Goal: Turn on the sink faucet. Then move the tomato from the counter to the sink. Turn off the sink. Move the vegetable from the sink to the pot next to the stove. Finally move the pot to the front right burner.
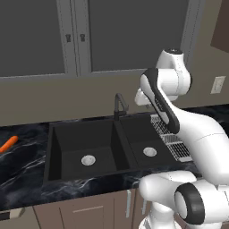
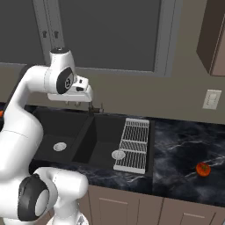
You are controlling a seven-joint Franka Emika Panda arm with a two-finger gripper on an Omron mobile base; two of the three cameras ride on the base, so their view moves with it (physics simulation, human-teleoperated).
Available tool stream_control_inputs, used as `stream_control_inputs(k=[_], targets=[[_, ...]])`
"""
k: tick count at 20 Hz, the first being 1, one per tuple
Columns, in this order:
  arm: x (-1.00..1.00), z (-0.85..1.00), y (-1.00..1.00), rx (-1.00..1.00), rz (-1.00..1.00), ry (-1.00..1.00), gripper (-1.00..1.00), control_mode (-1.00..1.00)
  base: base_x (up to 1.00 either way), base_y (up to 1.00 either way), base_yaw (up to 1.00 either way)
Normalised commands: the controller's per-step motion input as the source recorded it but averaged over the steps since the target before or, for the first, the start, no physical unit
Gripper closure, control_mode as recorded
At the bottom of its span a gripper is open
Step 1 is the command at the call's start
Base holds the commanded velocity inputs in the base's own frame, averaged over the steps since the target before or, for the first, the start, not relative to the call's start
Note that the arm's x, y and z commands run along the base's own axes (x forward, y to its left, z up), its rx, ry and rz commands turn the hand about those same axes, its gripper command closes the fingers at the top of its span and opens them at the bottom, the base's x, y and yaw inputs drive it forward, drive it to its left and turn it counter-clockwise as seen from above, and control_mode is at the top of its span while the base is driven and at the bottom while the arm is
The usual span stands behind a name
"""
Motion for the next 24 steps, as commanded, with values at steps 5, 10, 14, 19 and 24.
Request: stream_control_inputs(k=[5, 10, 14, 19, 24], targets=[[-0.04, -0.05, -0.18, 0.01, 0.03, -0.02, -1.0, -1.0, 0.0, 0.0, 0.0], [0.08, -0.35, -0.56, 0.04, 0.25, -0.17, -1.0, -1.0, 0.0, 0.0, 0.0], [0.32, -0.25, -0.42, 0.0, 0.27, -0.21, -1.0, -1.0, 0.0, 0.0, 0.0], [0.22, -0.18, -0.15, 0.01, 0.19, -0.06, -1.0, -1.0, 0.0, 0.0, 0.0], [0.31, -0.25, -0.02, 0.0, 0.13, -0.18, -1.0, -1.0, 0.0, 0.0, 0.0]])
